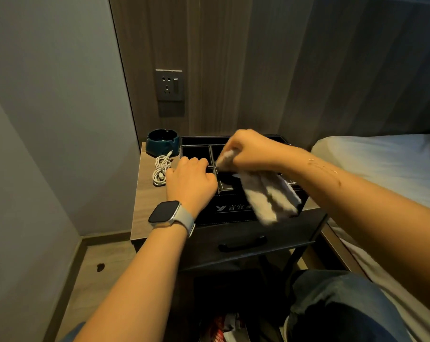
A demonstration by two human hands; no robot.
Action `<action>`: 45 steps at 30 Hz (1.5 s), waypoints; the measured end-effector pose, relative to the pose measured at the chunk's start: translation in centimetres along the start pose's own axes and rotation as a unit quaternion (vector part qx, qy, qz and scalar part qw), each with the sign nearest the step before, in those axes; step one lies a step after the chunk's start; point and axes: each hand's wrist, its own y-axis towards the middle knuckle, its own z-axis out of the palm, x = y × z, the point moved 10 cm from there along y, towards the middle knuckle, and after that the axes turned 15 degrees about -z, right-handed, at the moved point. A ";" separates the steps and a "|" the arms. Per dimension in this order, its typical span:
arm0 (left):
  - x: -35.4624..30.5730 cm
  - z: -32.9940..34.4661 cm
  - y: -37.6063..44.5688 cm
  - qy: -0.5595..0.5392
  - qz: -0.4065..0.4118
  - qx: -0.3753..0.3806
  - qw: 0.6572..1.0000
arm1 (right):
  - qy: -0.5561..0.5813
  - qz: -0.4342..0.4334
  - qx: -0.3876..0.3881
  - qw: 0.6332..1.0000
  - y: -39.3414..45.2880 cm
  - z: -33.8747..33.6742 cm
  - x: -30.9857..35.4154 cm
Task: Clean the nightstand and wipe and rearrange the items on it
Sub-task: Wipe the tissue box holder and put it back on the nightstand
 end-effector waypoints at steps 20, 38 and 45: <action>0.0 -0.5 0.0 0.009 0.000 0.011 1.000 | -0.129 -0.010 -0.175 0.976 -8.8 4.0 2.5; 3.9 -3.5 -2.9 0.021 -0.042 -0.039 0.998 | -0.114 0.092 -0.205 0.968 -10.2 1.9 -0.6; 3.8 -3.5 -2.8 0.018 -0.051 -0.034 0.998 | -0.079 0.064 -0.260 0.960 -10.9 -0.2 0.0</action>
